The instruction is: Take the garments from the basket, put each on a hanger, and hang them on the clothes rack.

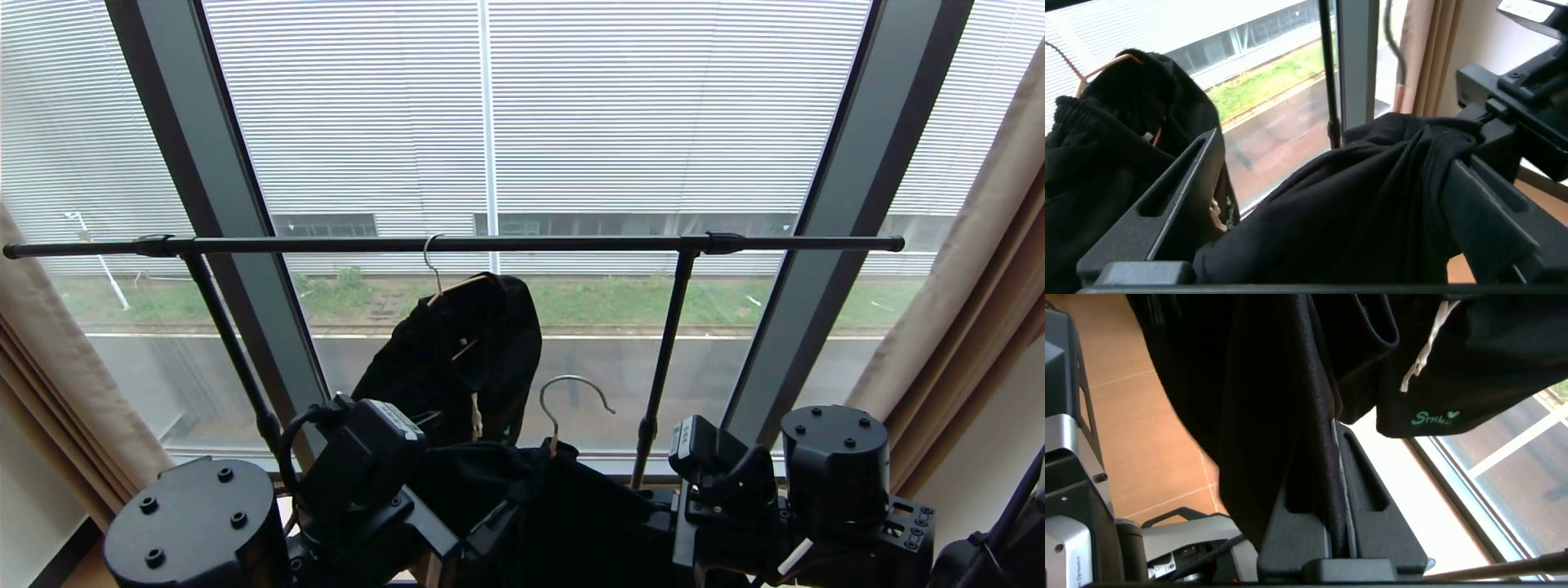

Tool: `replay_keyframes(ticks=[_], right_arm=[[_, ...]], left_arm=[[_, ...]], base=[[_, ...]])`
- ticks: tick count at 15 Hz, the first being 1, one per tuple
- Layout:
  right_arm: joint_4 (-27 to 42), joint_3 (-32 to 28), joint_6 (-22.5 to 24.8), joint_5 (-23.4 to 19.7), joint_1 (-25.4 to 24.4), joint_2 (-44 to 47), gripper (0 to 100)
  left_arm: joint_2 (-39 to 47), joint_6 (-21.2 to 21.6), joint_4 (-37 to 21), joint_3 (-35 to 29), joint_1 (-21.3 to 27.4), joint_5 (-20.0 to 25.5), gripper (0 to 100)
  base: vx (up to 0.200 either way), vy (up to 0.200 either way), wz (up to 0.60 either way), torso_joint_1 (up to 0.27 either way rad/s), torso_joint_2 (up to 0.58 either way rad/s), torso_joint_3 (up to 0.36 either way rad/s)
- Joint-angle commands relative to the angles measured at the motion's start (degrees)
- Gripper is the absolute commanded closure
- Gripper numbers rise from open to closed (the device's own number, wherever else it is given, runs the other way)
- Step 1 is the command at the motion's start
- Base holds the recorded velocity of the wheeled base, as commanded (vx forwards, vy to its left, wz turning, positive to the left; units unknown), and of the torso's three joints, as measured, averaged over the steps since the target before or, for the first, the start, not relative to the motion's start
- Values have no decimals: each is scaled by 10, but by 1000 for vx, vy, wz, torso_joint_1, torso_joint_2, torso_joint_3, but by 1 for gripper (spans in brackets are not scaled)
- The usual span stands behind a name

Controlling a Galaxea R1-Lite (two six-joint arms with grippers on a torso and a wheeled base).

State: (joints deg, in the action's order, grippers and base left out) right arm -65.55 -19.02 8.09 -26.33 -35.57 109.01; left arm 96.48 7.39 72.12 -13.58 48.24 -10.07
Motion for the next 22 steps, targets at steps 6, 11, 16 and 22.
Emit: replay_keyframes(ticks=[6, 11, 16, 22], right_arm=[[0, 0, 1, 5, 0, 1, 100], [1, 20, 56, -13, 53, -20, 100], [2, 23, 81, -144, 147, -35, 100], [112, 2, 69, -170, 156, -136, 100]], left_arm=[[-161, -58, -313, -110, -16, 1, 0], [-164, -53, -312, -95, -97, 80, 0], [-196, -35, -312, -69, -245, 333, 0], [-148, 20, -311, -65, -396, 523, 0]], base=[[0, 0, 0, 0, 0, 0], [0, 0, 0, 0, 0, 0], [0, 0, 0, 0, 0, 0], [0, 0, 0, 0, 0, 0]])
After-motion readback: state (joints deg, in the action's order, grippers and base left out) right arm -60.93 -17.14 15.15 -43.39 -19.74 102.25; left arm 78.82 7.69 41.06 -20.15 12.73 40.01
